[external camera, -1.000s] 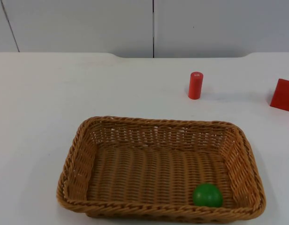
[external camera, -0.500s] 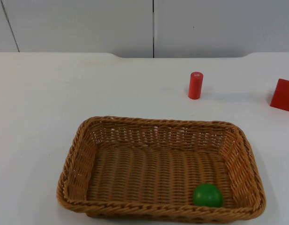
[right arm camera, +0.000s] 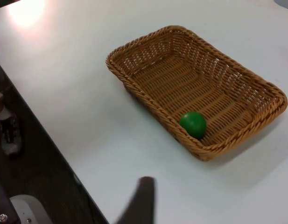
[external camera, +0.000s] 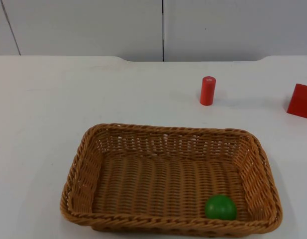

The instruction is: Pick up the basket with the left hand and place the object to the left of the red cylinder into the basket with the right hand.

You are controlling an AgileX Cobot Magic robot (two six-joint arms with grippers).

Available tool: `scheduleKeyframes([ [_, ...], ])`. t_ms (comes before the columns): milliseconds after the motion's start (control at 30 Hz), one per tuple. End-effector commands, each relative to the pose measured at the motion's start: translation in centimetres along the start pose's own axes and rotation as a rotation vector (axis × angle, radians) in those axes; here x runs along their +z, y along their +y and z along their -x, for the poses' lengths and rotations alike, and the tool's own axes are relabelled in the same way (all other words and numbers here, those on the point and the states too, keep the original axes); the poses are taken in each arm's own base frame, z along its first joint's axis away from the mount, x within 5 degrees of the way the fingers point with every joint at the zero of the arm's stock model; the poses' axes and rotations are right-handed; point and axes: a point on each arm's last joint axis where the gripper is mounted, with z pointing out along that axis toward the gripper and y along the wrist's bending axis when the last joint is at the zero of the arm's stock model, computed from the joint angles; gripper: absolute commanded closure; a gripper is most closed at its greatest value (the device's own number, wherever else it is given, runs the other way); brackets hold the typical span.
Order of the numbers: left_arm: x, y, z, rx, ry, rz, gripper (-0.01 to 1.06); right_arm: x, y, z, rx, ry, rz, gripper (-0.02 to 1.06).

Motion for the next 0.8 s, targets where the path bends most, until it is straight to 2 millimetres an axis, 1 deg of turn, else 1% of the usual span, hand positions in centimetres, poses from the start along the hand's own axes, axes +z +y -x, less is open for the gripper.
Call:
scheduleKeyframes([
  [0, 0.07, -0.17, -0.01, 0.004, -0.01, -0.017, 0.12, 0.03, 0.01, -0.01, -0.007, -0.01, 0.0, 0.12],
  [33, 0.06, -0.21, -0.01, 0.008, -0.01, -0.022, 0.06, 0.03, 0.01, -0.01, -0.007, -0.01, 0.0, 0.04],
  [67, 0.06, -0.22, -0.01, 0.008, -0.01, -0.022, 0.0, 0.03, 0.01, -0.01, -0.007, -0.01, 0.0, -0.01],
  [533, 0.06, -0.22, -0.01, 0.008, -0.01, -0.022, 0.0, -0.02, 0.02, 0.05, -0.002, -0.014, -0.008, -0.01],
  [700, 0.06, -0.22, 0.0, 0.008, -0.012, -0.022, 0.0, -0.04, 0.09, 0.04, 0.032, -0.013, -0.069, -0.01],
  [767, 0.06, -0.22, 0.0, 0.008, -0.012, -0.022, 0.0, -0.06, 0.15, 0.03, 0.065, -0.013, -0.133, -0.01],
])
